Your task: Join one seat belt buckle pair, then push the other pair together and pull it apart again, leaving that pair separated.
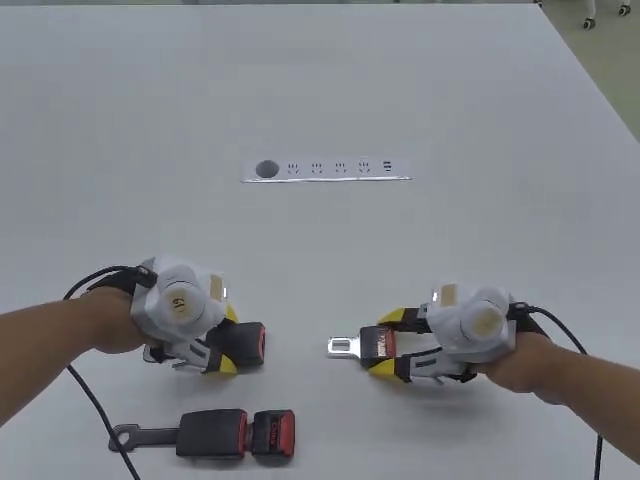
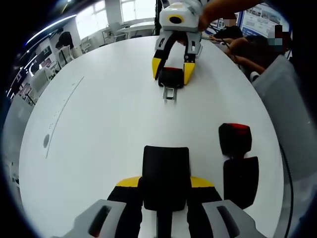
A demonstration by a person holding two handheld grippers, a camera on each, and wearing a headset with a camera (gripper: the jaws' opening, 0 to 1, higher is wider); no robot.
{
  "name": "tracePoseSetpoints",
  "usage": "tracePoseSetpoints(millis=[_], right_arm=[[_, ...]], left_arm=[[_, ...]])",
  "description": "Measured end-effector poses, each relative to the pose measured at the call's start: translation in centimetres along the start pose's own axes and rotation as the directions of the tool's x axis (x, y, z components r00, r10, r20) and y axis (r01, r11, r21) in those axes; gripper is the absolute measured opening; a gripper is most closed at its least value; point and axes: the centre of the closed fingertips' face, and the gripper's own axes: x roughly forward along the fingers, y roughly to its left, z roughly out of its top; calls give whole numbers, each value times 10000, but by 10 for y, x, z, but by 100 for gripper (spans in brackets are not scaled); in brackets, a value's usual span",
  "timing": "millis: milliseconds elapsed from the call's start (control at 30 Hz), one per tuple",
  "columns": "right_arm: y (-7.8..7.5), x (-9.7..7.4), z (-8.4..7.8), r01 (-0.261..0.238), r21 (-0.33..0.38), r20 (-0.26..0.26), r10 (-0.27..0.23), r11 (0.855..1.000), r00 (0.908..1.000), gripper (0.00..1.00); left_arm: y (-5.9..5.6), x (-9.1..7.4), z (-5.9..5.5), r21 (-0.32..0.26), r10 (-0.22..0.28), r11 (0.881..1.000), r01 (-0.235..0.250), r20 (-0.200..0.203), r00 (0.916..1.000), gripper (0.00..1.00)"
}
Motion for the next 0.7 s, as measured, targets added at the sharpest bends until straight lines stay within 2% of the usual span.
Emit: tracePoseSetpoints(millis=[400,700], right_arm=[[-5,-16,-15,119,111,-193,-116,9999,9997,37],[-6,-22,-21,183,159,-270,-178,9997,9995,37]], left_arm=[[-1,0,-1,-57,32,10000,-32,-43,10000,35],[-2,0,-1,-70,30,10000,-30,-39,10000,35]])
